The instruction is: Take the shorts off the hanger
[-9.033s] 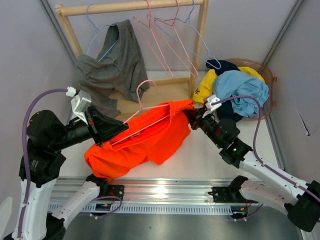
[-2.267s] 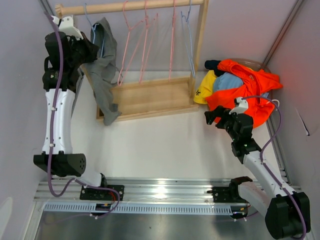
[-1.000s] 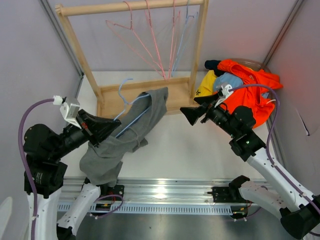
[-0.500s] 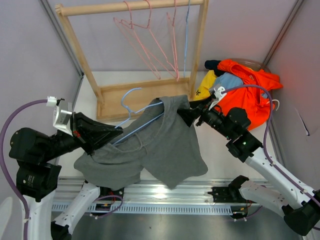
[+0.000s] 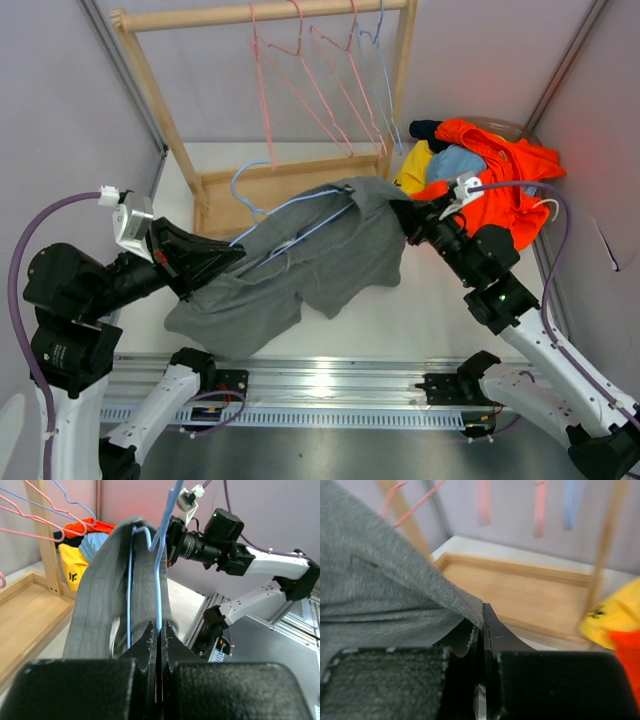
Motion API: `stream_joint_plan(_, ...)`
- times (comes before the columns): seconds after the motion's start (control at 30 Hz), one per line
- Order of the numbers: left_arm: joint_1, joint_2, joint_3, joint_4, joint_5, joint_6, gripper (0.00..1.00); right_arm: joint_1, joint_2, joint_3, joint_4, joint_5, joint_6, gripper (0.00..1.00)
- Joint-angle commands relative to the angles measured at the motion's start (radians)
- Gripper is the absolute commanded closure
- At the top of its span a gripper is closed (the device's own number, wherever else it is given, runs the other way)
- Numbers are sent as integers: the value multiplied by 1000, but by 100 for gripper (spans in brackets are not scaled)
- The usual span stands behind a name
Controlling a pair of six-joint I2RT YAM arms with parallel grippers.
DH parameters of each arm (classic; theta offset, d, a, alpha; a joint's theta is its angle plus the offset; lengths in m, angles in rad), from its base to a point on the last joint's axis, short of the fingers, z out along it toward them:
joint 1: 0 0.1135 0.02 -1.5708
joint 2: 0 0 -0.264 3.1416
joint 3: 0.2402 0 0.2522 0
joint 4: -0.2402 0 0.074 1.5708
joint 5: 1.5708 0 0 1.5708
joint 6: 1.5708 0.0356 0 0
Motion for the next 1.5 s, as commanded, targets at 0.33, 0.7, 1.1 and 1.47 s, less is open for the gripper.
stream_joint_plan(0.33,-37,6,57,23,-44,49,100,-673,28,77,-8,-141,229,100)
stream_joint_plan(0.7,-37,87,2,267,-482,19,100,143,-66,-89,-16,17,-74,100)
stream_joint_plan(1.1,-36,248,75,-60,-918,144,100,200,-46,170,-3,373,-236,100)
stream_joint_plan(1.47,-36,33,-216,-121,-931,106,100,-670,593,1064,32,132,-9,100)
